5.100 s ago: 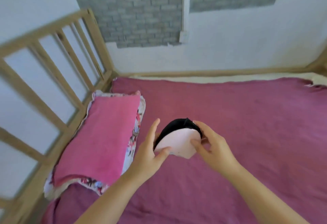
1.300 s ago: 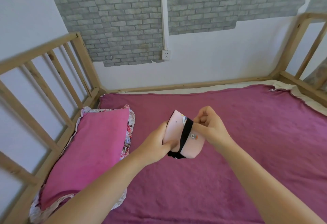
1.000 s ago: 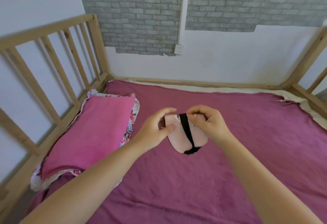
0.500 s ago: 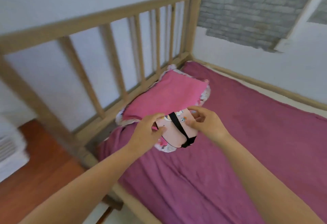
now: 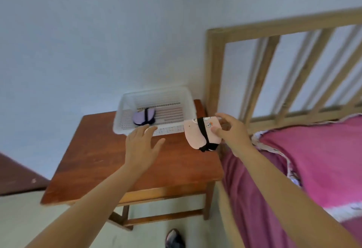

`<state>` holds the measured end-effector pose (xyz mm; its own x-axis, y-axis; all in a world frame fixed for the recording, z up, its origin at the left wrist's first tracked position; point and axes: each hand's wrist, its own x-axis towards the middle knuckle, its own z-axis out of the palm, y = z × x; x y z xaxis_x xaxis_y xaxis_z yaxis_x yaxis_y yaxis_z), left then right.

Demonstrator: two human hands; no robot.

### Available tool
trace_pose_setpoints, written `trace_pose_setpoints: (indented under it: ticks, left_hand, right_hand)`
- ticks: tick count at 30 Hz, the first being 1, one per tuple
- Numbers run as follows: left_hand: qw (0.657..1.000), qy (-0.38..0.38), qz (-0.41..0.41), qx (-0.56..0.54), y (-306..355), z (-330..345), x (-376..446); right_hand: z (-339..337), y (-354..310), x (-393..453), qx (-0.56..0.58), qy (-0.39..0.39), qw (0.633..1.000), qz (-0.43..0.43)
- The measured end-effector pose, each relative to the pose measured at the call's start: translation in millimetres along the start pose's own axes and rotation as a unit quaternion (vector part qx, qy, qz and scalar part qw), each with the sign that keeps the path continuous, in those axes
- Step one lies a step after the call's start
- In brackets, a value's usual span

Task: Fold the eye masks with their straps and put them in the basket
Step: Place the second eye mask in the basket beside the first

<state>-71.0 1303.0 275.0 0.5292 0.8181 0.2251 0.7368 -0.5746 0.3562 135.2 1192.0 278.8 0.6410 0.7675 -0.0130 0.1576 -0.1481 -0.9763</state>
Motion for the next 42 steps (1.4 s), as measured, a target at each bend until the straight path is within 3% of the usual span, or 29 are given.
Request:
trace_pose_setpoints:
  ticks: [9, 17, 20, 31, 42]
  left_hand:
    - [0.989, -0.106, -0.067, 0.079, -125.6, -3.4, 102.1]
    - [0.965, -0.248, -0.03, 0.083, -179.3, 21.0, 187.3]
    - [0.957, -0.276, -0.007, 0.093, -186.2, 34.4, 197.7]
    - [0.957, -0.28, 0.008, 0.08, -192.6, 47.1, 199.2]
    - [0.955, -0.277, 0.022, 0.105, -193.2, 51.6, 200.5]
  right_hand:
    - [132.5, -17.7, 120.7, -0.053, -0.033, 0.998, 0.028]
    - [181.8, 9.0, 190.3, -0.081, 0.025, 0.986, 0.144]
    - [188.2, 17.5, 206.4, -0.136, 0.026, 0.979, 0.151]
    - [208.9, 41.0, 226.7, -0.221, 0.01, 0.957, 0.19]
    - [209.9, 49.1, 226.0, -0.234, 0.004, 0.952, 0.199]
